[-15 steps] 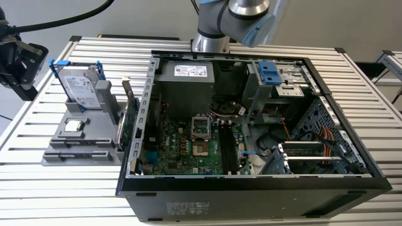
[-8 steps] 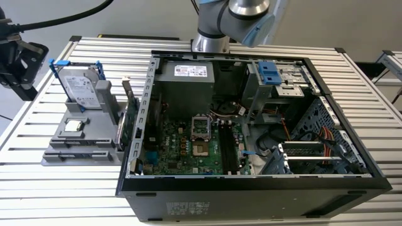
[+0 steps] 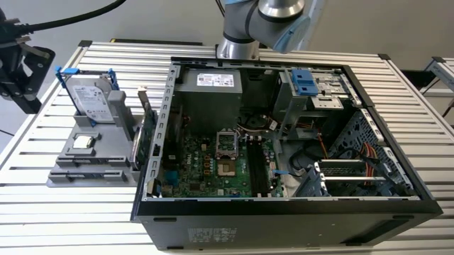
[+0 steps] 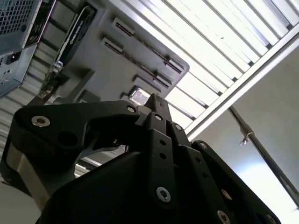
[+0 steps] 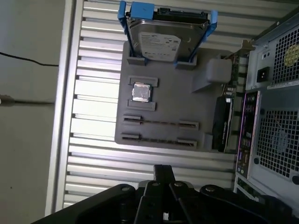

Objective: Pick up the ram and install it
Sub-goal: 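Pick up the ram and move it above insertion slot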

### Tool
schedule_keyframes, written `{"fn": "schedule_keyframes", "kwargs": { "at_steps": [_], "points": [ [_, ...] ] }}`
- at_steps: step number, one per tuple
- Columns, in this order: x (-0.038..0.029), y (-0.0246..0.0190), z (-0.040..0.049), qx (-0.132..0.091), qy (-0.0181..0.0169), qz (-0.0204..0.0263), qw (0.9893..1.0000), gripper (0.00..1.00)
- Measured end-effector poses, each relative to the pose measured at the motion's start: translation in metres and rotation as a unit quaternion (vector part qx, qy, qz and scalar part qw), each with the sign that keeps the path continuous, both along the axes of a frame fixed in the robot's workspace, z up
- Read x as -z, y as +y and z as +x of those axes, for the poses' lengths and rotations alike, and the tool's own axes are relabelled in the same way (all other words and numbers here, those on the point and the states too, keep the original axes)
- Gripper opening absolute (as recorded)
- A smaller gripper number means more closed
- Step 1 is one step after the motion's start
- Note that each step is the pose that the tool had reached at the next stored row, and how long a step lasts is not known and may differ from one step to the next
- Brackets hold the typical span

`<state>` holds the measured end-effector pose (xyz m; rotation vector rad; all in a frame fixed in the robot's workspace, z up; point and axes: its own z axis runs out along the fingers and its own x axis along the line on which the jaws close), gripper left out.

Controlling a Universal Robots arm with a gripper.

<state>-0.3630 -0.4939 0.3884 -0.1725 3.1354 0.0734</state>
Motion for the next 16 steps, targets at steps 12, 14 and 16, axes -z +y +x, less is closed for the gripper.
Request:
{"fn": "schedule_keyframes", "kwargs": {
  "at_steps": [12,14,16],
  "points": [
    [0.0,0.0,0.0,-0.06,0.0,0.0,0.9982,0.0],
    [0.0,0.0,0.0,-0.071,0.0,0.0,0.9975,0.0],
    [0.0,0.0,0.0,-0.082,0.0,0.0,0.9967,0.0]
  ]
}}
